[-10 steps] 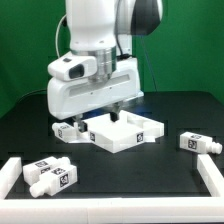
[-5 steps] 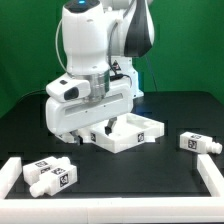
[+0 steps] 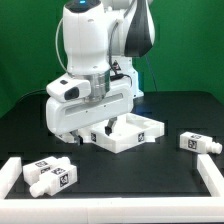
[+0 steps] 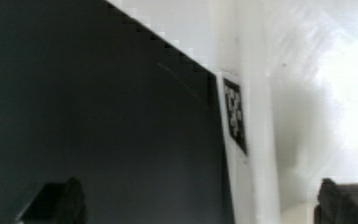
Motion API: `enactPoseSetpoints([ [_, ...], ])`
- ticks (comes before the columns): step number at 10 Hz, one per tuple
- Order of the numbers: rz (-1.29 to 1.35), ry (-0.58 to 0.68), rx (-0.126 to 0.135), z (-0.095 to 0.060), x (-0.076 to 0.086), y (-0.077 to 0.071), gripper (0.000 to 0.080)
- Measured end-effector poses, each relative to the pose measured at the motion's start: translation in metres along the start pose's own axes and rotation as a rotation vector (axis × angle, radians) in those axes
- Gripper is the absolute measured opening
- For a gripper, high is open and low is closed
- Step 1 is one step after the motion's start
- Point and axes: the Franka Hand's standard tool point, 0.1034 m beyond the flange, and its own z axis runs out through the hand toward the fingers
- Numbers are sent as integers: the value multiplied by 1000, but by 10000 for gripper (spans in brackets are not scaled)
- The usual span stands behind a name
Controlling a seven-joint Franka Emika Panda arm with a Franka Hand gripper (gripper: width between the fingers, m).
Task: Assemble one leg
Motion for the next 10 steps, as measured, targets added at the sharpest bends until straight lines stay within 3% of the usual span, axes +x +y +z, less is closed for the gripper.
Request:
enactPoseSetpoints([
  [2, -93, -9, 9, 7, -13, -4, 650],
  [4, -82, -6, 6, 6, -10, -3, 650],
  [6, -81, -7, 6, 6, -10, -3, 388],
  [7, -81, -7, 6, 6, -10, -3, 388],
  [8, -81, -7, 6, 6, -10, -3, 206],
  [9, -81, -7, 6, 6, -10, -3, 79],
  [10, -81, -7, 6, 6, -10, -3, 79],
])
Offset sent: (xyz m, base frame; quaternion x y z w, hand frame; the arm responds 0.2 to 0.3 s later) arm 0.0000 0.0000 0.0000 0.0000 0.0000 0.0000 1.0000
